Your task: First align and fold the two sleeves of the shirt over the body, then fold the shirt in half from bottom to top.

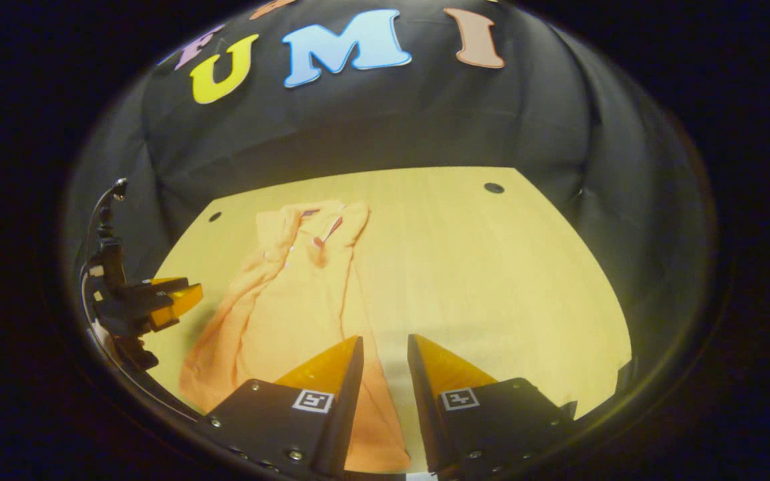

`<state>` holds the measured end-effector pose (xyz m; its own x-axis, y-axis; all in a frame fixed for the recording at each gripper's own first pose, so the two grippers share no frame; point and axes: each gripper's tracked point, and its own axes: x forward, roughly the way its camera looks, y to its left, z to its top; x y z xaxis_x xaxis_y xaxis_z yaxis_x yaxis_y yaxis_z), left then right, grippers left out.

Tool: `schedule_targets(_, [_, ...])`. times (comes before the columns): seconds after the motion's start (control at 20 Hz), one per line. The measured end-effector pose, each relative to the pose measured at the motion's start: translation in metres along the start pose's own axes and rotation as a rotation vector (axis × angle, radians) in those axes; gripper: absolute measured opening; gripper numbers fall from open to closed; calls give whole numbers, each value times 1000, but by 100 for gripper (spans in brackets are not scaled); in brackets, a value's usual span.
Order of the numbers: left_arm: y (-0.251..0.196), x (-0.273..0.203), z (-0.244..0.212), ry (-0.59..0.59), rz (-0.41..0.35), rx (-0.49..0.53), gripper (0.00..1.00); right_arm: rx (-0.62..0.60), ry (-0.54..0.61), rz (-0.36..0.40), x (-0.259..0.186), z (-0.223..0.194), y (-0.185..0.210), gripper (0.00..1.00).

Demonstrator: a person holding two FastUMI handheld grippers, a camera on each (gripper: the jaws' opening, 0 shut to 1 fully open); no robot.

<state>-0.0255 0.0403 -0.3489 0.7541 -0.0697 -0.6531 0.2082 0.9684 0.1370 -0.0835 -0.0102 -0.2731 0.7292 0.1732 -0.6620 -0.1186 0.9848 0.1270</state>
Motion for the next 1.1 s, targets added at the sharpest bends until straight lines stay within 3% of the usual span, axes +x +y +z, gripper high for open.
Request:
schedule_targets(0.25, [9, -42, -65, 84, 26, -57, 58, -98, 137, 70, 9, -44, 18, 44])
schedule_targets(0.35, [7, -55, -86, 119, 15, -59, 65, -126, 191, 105, 9, -59, 28, 43])
schedule_targets(0.4, [5, -61, -95, 134, 8, -55, 68, -140, 222, 124, 8, -68, 34, 57])
schedule_targets(0.45, [3, -64, -103, 150, 0, -50, 68, -159, 244, 131, 7, -76, 36, 62])
schedule_targets(0.55, [-2, -70, -117, 182, -12, -49, 70, -196, 297, 149, 9, -92, 42, 58])
schedule_targets(0.6, [-4, -73, -124, 200, -18, -54, 72, -208, 329, 157, 8, -102, 46, 68])
schedule_targets(0.65, [-9, -75, -130, 217, -29, -64, 82, -218, 349, 156, 7, -108, 46, 70])
schedule_targets(0.8, [-12, -77, -146, 269, -33, -74, 92, -242, 397, 143, 6, -118, 43, 71])
schedule_targets(1.1, [-12, -79, -174, 386, -29, -41, 98, -225, 505, 102, 7, -140, 33, 69])
